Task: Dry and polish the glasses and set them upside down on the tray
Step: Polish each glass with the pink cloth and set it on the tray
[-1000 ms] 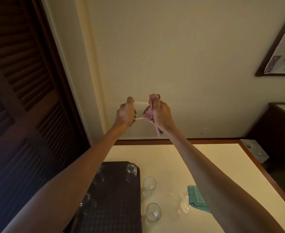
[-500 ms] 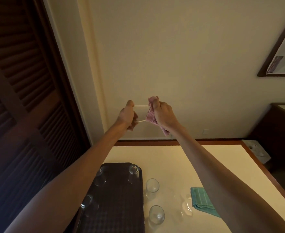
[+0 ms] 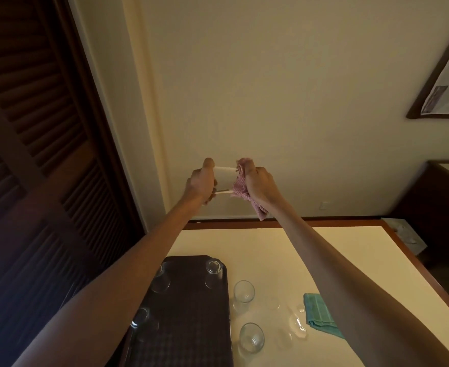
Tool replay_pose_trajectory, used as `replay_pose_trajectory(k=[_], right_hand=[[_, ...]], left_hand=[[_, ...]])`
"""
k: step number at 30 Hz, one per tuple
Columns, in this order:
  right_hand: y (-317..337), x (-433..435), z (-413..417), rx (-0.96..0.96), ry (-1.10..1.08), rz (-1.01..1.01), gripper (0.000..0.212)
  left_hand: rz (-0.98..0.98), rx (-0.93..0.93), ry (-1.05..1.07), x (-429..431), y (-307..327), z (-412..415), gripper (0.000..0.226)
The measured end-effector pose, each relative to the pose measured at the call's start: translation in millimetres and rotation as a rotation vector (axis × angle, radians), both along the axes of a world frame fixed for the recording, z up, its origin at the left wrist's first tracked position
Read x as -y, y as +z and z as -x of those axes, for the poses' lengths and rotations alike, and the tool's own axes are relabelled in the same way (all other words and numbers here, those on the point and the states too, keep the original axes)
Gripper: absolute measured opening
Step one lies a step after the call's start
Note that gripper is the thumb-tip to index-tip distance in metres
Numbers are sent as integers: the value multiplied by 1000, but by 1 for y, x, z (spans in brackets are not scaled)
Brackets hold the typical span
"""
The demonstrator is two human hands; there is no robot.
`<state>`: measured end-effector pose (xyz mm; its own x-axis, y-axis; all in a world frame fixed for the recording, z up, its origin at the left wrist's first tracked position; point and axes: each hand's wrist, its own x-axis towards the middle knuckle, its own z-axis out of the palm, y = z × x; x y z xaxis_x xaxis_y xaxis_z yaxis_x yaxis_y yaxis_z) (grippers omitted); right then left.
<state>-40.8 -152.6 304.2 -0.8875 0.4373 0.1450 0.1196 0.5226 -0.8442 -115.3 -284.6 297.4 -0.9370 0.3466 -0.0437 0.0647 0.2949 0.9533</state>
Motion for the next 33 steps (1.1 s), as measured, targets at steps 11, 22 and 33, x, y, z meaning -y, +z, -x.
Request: replay_pose_trajectory(k=[11,22,33], right_hand=[[28,6,-7,395,70,564,44],[3,6,2,53,-1,284,40],[-11,-20,4,311,-88,433,42]], left_hand=[[-39,-1129,-17,18,-21,5,46],[-7,-338,60,2,-7,-4,51],[211,-1104,-30,-4,-32,-1,39]])
